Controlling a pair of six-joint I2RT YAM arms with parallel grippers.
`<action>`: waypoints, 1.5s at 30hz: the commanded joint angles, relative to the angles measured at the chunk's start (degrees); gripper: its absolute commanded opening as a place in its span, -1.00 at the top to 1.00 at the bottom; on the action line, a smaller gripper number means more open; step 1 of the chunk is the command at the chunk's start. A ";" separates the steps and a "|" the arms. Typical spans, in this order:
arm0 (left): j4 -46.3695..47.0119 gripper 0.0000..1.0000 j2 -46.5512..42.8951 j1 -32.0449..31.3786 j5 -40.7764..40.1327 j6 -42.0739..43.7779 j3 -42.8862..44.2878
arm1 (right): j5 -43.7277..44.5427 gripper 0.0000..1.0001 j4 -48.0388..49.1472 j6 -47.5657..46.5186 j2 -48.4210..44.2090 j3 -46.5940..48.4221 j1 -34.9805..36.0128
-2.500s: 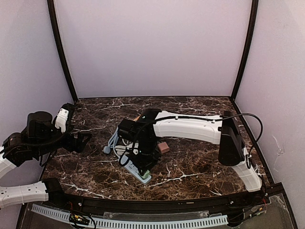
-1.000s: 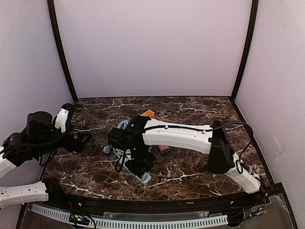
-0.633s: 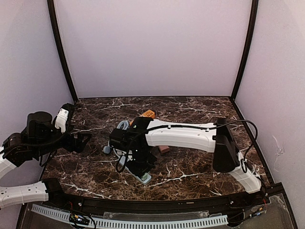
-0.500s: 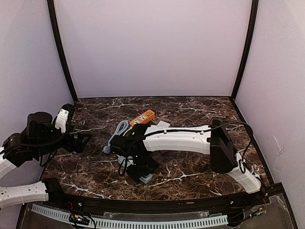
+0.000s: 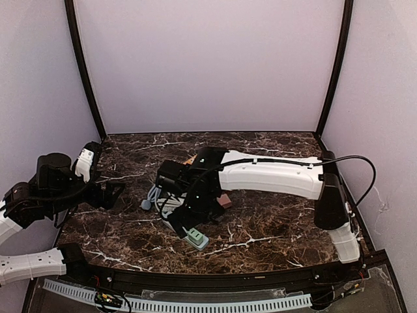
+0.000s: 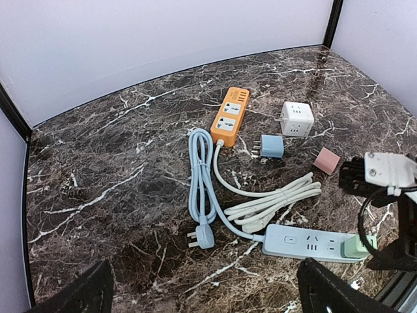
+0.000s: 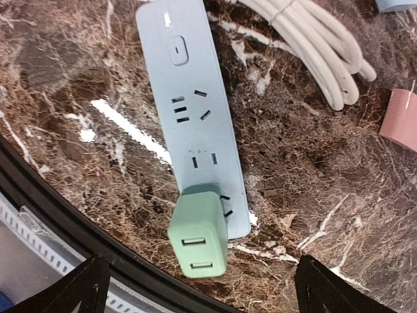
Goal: Insert the plug
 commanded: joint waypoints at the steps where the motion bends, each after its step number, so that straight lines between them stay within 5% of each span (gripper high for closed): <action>1: 0.56 -0.97 0.13 0.39 0.17 0.44 -0.95 | 2.14 -0.97 3.22 1.36 -3.71 -1.93 -0.22; 30: -0.21 -0.97 3.52 0.39 1.83 0.43 0.00 | 10.94 -0.97 13.88 6.14 -20.92 -23.48 -6.75; 45: -1.25 -0.97 34.84 0.39 20.85 6.20 19.29 | 10.91 -0.97 16.07 0.32 -33.34 -34.97 -17.32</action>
